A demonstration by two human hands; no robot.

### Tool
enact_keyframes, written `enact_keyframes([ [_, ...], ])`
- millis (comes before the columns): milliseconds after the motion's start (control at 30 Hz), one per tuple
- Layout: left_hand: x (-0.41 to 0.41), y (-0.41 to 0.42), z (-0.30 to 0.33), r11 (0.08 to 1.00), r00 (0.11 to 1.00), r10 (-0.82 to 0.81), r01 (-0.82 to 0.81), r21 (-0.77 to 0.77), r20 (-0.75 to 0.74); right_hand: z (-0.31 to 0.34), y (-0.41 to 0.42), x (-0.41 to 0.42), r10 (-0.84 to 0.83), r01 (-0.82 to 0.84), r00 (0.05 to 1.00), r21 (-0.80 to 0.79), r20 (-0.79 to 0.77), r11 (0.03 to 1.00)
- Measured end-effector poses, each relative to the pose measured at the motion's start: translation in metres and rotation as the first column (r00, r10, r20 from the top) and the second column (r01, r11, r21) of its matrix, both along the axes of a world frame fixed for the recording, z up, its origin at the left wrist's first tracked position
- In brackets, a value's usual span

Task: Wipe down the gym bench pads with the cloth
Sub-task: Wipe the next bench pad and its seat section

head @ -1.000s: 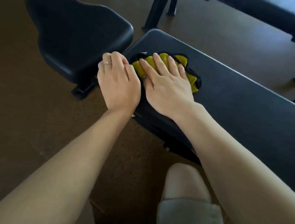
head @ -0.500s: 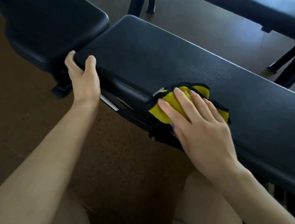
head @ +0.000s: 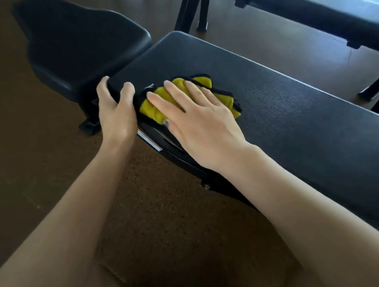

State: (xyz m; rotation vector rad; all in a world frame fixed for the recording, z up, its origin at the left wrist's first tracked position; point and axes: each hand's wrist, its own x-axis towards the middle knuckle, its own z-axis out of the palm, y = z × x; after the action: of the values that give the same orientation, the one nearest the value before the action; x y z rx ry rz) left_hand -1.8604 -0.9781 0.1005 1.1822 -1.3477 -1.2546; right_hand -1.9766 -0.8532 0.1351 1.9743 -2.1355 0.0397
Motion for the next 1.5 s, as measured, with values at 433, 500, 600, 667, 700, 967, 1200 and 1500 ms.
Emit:
enact_keyframes([
  [433,0.018,-0.016,-0.024,0.998,0.991,-0.046,0.052,0.044,-0.127,0.004,-0.005,-0.004,0.072,-0.072,0.997,0.096,0.007,0.993],
  [500,0.022,-0.018,-0.024,0.995,0.987,-0.083,0.089,0.044,-0.135,0.002,-0.052,0.01,0.101,-0.102,0.995,0.076,0.015,0.992],
  [600,0.022,-0.021,-0.021,0.99,0.98,-0.066,0.089,0.113,-0.19,0.003,-0.109,0.03,0.122,-0.126,0.99,0.054,0.069,0.991],
  [667,0.023,-0.022,-0.019,0.985,0.979,-0.064,0.093,0.146,-0.195,0.006,-0.131,0.035,0.106,-0.111,0.988,0.041,0.108,0.993],
  [700,0.024,-0.023,-0.019,0.983,0.98,-0.079,0.107,0.147,-0.182,0.007,-0.137,0.036,0.093,-0.098,0.989,0.033,0.118,0.995],
  [967,0.027,-0.035,-0.016,0.974,0.973,-0.158,0.182,0.133,-0.17,0.005,-0.026,0.025,0.028,-0.03,0.999,0.087,0.015,0.996],
  [1200,0.004,-0.049,-0.003,0.99,0.989,-0.078,0.092,0.107,-0.128,0.007,-0.087,0.007,0.038,-0.051,0.984,0.073,0.175,0.996],
  [1500,-0.017,-0.049,0.033,1.0,0.972,0.011,-0.006,-0.021,0.234,0.012,-0.184,-0.058,-0.108,0.082,0.95,0.098,0.293,0.992],
])
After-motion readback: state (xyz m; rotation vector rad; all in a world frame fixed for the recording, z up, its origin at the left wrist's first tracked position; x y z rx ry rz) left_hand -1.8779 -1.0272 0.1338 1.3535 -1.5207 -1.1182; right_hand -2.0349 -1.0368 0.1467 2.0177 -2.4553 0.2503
